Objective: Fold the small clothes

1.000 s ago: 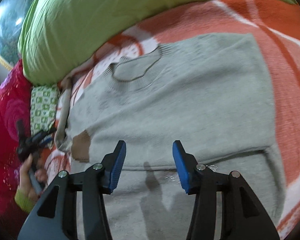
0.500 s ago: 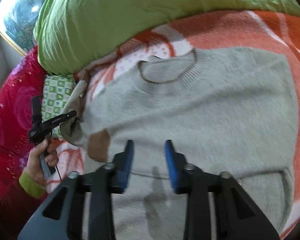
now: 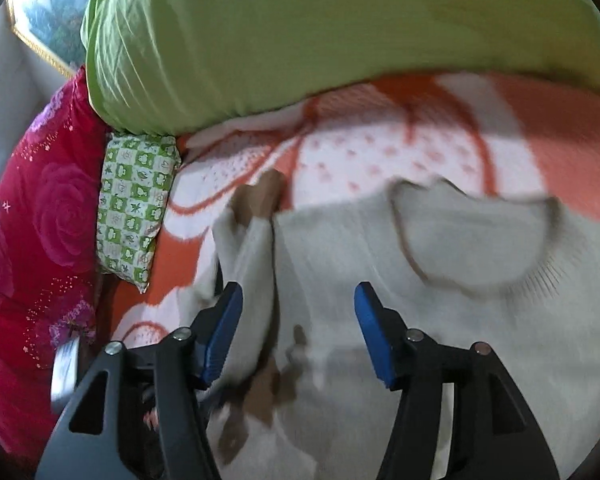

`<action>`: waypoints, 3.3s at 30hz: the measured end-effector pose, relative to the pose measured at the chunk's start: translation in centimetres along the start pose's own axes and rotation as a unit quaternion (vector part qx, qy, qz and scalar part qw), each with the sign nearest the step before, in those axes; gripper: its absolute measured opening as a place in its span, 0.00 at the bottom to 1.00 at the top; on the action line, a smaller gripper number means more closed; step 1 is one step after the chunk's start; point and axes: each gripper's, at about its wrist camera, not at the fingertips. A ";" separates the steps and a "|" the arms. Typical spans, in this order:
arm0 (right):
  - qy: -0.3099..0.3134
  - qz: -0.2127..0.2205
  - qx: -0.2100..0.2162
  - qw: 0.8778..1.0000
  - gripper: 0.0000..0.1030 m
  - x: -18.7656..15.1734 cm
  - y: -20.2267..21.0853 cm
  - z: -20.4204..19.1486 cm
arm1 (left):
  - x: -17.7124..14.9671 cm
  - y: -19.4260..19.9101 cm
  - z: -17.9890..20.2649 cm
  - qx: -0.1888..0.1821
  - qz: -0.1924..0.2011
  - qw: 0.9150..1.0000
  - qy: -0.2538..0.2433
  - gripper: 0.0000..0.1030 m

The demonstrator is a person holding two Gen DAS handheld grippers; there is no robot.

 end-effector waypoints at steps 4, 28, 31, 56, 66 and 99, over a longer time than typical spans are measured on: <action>0.015 -0.015 0.005 1.000 0.58 3.1 -4.7 -0.6 | -1.0 1.0 -2.6 0.027 0.014 0.999 0.037 0.40; -0.132 0.117 -0.087 0.980 0.09 -8.9 13.9 8.8 | 1.1 -3.0 -3.1 0.050 0.000 0.998 0.048 0.44; -0.168 0.103 -0.096 0.976 0.09 -12.3 12.2 10.1 | 1.1 -3.2 -3.2 0.074 0.007 0.996 0.046 0.44; -0.208 0.074 -0.167 0.961 0.09 -18.5 12.2 13.7 | 0.5 -4.7 -6.9 0.054 -0.050 0.986 0.150 0.54; -0.216 0.081 -0.189 0.954 0.12 -18.7 16.3 12.6 | 0.0 -2.4 -6.9 0.022 -0.068 0.988 0.136 0.55; -0.127 0.080 -0.150 0.977 0.60 -27.0 23.9 4.8 | -10.3 7.4 -8.0 0.020 -0.116 0.992 0.047 0.64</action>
Point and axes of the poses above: each gripper's, at about its wrist camera, not at the fingertips, and y roughly against the way its jaws point, z to its right, x to its top, and after that the axes turned 11 degrees about y, right-handed
